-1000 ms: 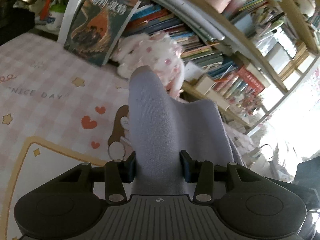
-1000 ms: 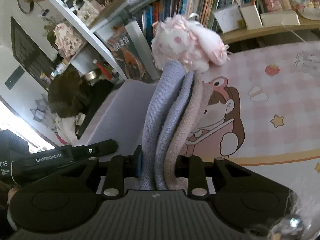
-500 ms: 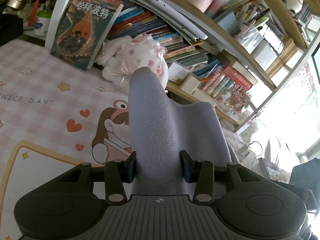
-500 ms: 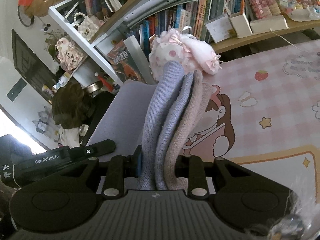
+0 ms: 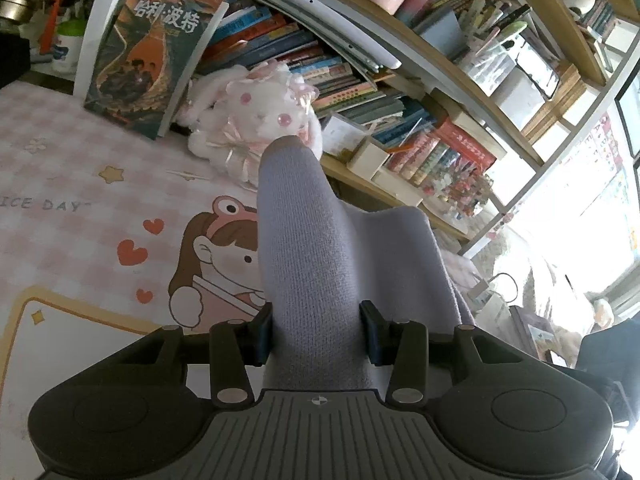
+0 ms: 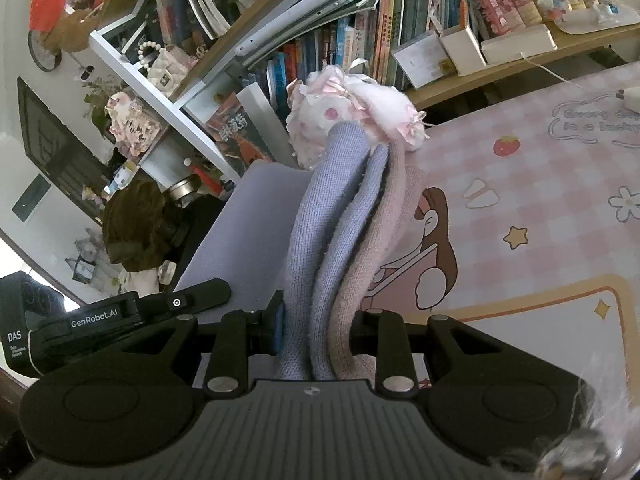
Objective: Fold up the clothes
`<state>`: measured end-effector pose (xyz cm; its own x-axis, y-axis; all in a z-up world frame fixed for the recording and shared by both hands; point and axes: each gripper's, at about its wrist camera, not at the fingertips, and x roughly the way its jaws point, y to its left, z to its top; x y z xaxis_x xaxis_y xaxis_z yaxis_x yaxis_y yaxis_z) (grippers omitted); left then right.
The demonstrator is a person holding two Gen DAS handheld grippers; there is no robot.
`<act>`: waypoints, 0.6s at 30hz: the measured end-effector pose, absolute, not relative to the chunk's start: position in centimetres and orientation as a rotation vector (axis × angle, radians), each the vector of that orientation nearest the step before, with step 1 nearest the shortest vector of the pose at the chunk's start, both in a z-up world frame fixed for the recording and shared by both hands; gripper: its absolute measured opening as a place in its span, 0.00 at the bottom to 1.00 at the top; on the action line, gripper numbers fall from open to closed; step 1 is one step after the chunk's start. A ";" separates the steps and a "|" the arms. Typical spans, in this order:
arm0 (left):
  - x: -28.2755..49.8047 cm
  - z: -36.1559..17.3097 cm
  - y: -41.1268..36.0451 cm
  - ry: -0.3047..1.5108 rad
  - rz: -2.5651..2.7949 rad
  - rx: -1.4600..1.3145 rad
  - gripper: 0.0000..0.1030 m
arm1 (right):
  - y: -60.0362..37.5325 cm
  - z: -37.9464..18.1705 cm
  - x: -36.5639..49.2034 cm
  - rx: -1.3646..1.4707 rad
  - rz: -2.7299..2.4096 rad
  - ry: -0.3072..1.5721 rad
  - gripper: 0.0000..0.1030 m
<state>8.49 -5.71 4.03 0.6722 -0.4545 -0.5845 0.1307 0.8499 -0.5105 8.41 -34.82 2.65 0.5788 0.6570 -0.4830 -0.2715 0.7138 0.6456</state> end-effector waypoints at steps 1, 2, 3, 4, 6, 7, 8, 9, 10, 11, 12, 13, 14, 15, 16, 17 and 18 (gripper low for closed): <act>8.6 4.0 -5.7 0.771 -0.347 -0.455 0.41 | -34.8 2.6 8.4 0.553 0.572 0.778 0.24; 8.6 4.0 -5.7 0.773 -0.351 -0.454 0.41 | -34.9 2.6 8.4 0.556 0.567 0.779 0.24; 8.7 3.9 -5.7 0.775 -0.356 -0.454 0.41 | -34.9 2.6 8.3 0.558 0.563 0.781 0.24; 8.8 3.9 -5.6 0.778 -0.361 -0.455 0.41 | -34.8 2.6 8.3 0.560 0.559 0.783 0.24; 9.0 3.7 -5.3 0.782 -0.373 -0.458 0.41 | -34.7 2.7 8.1 0.563 0.549 0.785 0.24; 9.1 3.7 -5.1 0.784 -0.380 -0.460 0.41 | -34.6 2.7 8.1 0.563 0.543 0.785 0.24; 9.2 3.6 -4.8 0.786 -0.388 -0.461 0.41 | -34.5 2.8 8.0 0.562 0.537 0.784 0.24; 9.4 3.5 -4.5 0.788 -0.398 -0.463 0.41 | -34.2 2.9 7.9 0.560 0.530 0.783 0.24; 9.5 3.4 -4.2 0.789 -0.408 -0.465 0.41 | -34.0 2.9 7.8 0.559 0.523 0.781 0.24; 9.6 3.4 -3.8 0.791 -0.418 -0.466 0.41 | -33.8 3.0 7.6 0.558 0.514 0.780 0.24; 9.8 3.3 -3.6 0.793 -0.427 -0.467 0.41 | -33.5 3.1 7.5 0.558 0.506 0.778 0.24; 9.9 3.2 -3.2 0.794 -0.438 -0.468 0.41 | -33.1 3.1 7.4 0.557 0.496 0.776 0.24; 10.1 3.1 -2.6 0.796 -0.451 -0.469 0.41 | -32.7 3.2 7.3 0.557 0.485 0.774 0.24; 10.3 3.1 -2.0 0.798 -0.463 -0.470 0.41 | -32.2 3.3 7.2 0.557 0.474 0.772 0.24; 10.4 3.1 -1.4 0.800 -0.473 -0.471 0.41 | -31.7 3.4 7.1 0.558 0.463 0.769 0.24; 10.5 3.1 -0.8 0.801 -0.482 -0.474 0.41 | -31.2 3.5 7.0 0.558 0.452 0.767 0.24; 10.6 3.1 -0.1 0.801 -0.490 -0.476 0.41 | -30.6 3.6 6.9 0.559 0.442 0.764 0.24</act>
